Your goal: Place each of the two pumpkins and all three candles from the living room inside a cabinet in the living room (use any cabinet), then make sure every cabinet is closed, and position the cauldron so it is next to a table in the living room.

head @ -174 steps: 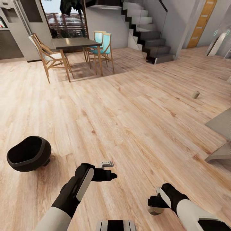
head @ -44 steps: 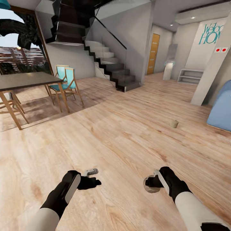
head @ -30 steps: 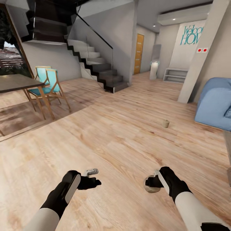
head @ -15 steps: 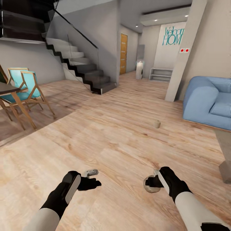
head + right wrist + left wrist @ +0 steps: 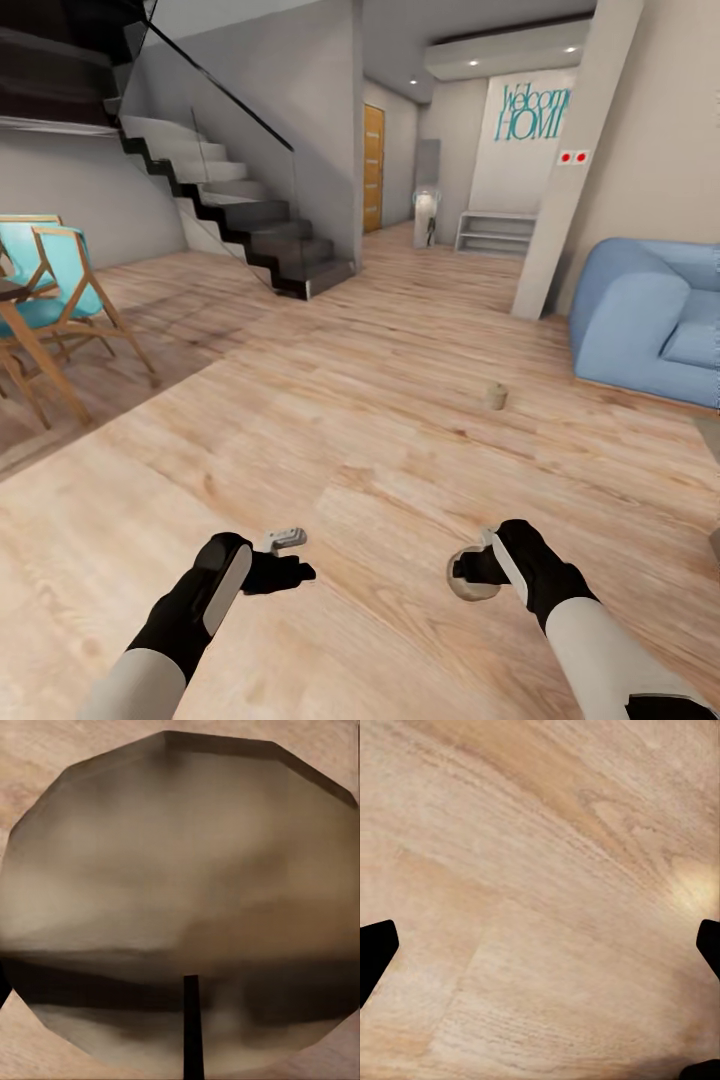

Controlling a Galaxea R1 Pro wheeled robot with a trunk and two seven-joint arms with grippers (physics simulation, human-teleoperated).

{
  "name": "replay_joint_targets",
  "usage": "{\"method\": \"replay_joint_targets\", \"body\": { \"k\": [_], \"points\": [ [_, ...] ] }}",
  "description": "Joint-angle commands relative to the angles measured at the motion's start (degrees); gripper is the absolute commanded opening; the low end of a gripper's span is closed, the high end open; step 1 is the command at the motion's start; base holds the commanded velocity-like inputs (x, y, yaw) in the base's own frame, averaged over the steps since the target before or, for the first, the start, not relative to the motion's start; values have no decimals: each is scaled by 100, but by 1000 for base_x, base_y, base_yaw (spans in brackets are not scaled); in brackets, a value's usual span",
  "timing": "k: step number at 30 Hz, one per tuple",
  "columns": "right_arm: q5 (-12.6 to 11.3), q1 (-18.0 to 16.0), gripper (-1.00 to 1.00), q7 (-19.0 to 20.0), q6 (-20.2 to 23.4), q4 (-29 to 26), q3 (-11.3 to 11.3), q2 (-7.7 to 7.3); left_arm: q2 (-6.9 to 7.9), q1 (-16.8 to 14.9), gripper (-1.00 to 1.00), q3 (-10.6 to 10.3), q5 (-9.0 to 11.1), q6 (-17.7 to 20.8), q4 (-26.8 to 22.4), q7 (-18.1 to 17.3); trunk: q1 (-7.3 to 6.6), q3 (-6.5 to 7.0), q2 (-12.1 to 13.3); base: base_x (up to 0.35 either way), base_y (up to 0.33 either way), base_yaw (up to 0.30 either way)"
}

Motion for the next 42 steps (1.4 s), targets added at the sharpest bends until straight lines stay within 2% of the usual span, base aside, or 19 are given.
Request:
{"method": "replay_joint_targets", "body": {
  "k": [1, 42],
  "points": [
    [-17, -3, -100, 6, 27, -8, -5, 0, 1, -2, 100, -1, -5, 20, -2, -7, 2, -3, -2, 311, 190, -238],
    [-25, -3, -100, 8, 18, -8, -14, 0, -2, 0, 100, -1, -5, 20, 1, -7, 2, 234, -2, 309, 195, -253]
  ]
}}
